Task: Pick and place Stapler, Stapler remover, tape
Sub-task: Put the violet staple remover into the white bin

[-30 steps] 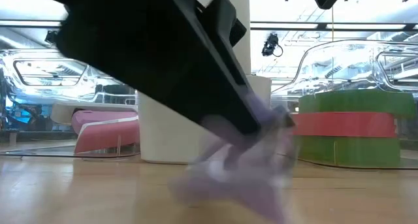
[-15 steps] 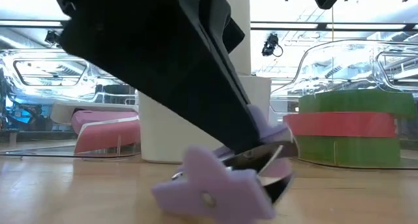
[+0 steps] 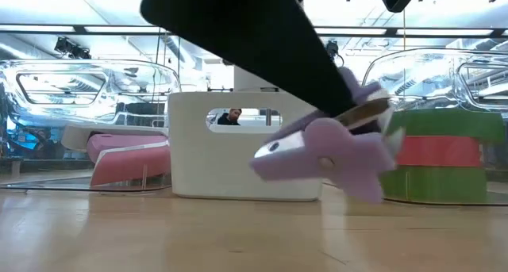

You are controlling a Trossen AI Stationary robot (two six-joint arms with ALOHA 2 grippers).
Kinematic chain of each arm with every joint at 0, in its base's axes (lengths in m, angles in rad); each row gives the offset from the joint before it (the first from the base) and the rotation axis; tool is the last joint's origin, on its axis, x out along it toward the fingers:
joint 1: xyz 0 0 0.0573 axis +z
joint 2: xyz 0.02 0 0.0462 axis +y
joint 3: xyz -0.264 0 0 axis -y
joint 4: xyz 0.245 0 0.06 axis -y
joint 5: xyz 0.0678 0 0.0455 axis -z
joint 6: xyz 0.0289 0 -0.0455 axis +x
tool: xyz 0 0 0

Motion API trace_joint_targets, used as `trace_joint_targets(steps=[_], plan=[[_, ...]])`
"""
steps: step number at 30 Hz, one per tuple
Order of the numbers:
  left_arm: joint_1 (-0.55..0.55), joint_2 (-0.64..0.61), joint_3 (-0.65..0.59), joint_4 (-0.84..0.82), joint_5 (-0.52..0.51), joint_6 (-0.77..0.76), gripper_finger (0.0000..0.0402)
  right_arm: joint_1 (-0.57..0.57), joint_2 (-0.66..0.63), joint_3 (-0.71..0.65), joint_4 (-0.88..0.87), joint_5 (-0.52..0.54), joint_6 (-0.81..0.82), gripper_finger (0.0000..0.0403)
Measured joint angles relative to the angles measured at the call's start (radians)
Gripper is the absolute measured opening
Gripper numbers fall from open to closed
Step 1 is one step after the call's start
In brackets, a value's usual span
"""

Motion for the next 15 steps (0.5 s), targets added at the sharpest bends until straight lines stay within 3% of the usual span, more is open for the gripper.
trace_joint_targets(steps=[9, 15], plan=[[-0.024, -0.002, 0.135, -0.161, -0.164, 0.000, 0.0001, 0.000, 0.000, 0.000, 0.000, 0.001, -0.003, 0.0148], [-0.049, -0.003, 0.208, -0.341, -0.343, 0.003, 0.0001, 0.000, 0.000, 0.000, 0.000, 0.001, -0.003, 0.0148]])
